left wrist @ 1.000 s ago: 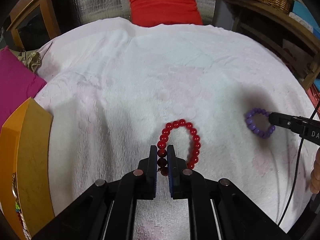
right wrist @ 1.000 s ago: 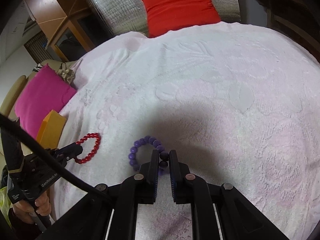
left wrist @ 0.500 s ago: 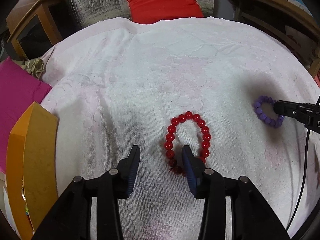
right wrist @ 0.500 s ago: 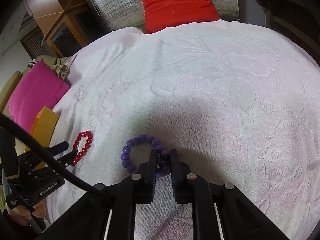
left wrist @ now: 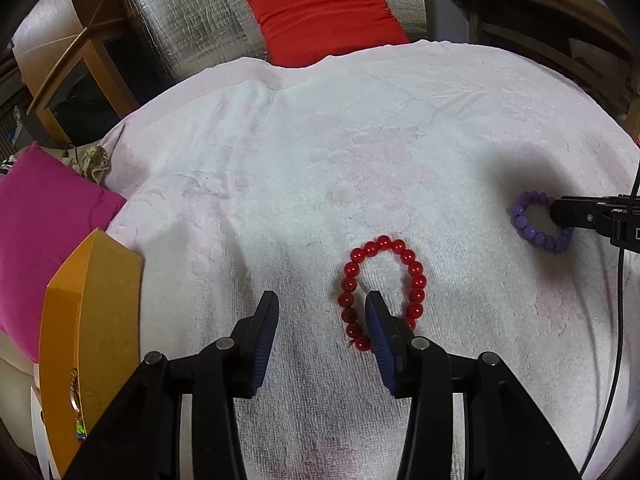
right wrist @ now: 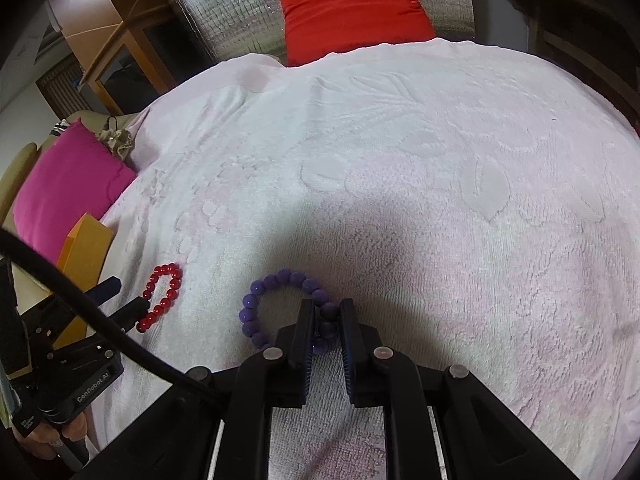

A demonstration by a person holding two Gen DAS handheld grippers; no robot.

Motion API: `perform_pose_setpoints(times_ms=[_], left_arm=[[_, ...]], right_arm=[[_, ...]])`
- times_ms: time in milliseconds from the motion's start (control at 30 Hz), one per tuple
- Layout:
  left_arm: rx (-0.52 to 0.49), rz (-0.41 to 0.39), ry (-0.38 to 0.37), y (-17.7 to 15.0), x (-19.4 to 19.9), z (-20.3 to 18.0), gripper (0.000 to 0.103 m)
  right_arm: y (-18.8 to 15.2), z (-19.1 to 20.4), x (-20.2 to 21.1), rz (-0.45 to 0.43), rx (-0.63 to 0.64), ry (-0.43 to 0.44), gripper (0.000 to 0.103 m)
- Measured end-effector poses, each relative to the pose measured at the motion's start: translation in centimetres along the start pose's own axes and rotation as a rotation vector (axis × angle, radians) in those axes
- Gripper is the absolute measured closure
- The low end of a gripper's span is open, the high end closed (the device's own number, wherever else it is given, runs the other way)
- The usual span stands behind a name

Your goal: Organize jewelry

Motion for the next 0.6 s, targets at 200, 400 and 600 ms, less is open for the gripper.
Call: perform_pose_setpoints(times_ms=[200,400,600], left_arm=[[-0.002,-0.001,0.011,0.08,-0.11,0.01,0.057],[-0.011,0.001,0.011,0.2,-0.14,-0.27,0.056],[-0.011,0.003,0.008,0.27,-0.2,-0.37,0.049]], right_arm=[[-0.01,0.02,-0.02,0.0,0.001,0.0,0.088],[-0.03,0.04,0.01,0.001,-0.001,0.001,0.088],[-0.07,-0.09,-0.09,0.003,-0.005,0.009,0.087]])
Point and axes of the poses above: each gripper's, at about its wrist camera, not at the fingertips, and x roughly against the way its jaws point, z to its left, y to its top, the point moved 2 cm from there along -x, roughly the way its jaws point, and after that the axes turned 5 degrees about -x, right-handed, at the moved point
